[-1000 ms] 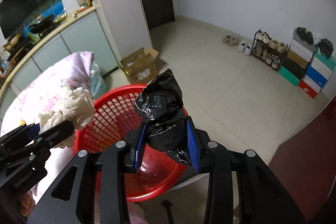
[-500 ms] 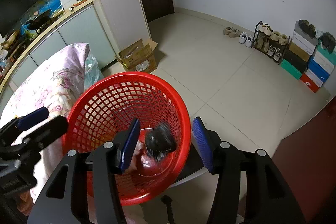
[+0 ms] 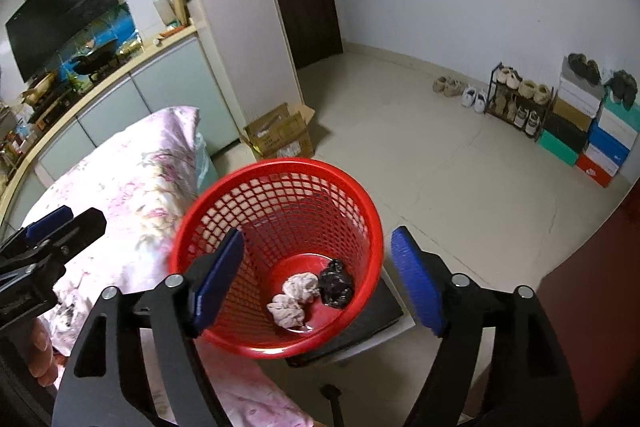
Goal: Collect trash
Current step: 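Move both open tools back over the trash pile on the bed, then grasp the clear plastic bag with the left tool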
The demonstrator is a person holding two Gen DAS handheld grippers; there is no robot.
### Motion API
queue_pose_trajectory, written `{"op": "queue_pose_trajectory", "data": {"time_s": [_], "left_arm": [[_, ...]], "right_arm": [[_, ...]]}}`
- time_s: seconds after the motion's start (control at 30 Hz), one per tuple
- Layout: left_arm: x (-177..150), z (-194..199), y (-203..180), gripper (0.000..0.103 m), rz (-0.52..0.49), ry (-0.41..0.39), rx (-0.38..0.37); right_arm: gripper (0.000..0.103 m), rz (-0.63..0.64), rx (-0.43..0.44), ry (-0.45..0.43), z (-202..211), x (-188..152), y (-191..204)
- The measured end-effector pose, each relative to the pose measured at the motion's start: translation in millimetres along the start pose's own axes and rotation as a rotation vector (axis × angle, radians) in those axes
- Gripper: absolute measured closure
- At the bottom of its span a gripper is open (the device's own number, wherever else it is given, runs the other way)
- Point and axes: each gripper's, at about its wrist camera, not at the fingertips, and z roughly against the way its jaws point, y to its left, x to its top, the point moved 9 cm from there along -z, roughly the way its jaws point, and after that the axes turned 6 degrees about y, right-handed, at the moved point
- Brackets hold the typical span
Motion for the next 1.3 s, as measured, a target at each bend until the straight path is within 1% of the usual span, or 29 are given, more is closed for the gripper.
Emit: {"op": "queue_pose_trajectory", "data": {"time_s": [0.1,0.23,0.4,0.53,0.63,0.77,0.9,1.07,1.17,1.3], "left_arm": [[-4.5,15.6,10.9,0.014,0.018,-0.018,0.012],[-7.8,36.2,21.4,0.014,0.034,-0.045,0.036],[-16.4,61.1,45.6,0.014,0.076,-0.07,0.081],[-26.0,70.2,68.7,0.014,0.115,-0.058,0.112],[-33.4,80.6,88.0,0.014,0.145,-0.056,0.136],[-41.8,100.6,115.6,0.014,0.178,-0.06,0.155],[-46.0,123.1,142.5,0.014,0.192,-0.067,0.17],[-54.3,157.3,187.6,0.014,0.231,-0.083,0.195],[-63.3,176.4,220.4,0.014,0.27,-0.098,0.235],[-84.3,192.4,252.7,0.014,0.311,-0.088,0.247]], "right_arm": [[0.022,-0.004,0.045,-0.002,10.2,-2.7,10.9],[0.022,-0.009,0.105,0.002,19.8,-4.6,28.4],[0.022,0.033,0.126,-0.021,33.7,-7.5,54.7],[0.021,0.056,0.151,-0.041,42.7,-9.9,75.2],[0.017,0.072,0.169,-0.061,49.6,-12.3,91.0],[0.016,0.117,0.193,-0.059,54.5,-17.3,114.8],[0.015,0.134,0.221,-0.049,55.5,-21.2,131.7],[0.015,0.162,0.243,-0.027,50.8,-29.9,153.6],[0.015,0.165,0.252,-0.012,46.5,-31.7,162.4],[0.015,0.178,0.268,0.002,43.0,-35.2,176.7]]}}
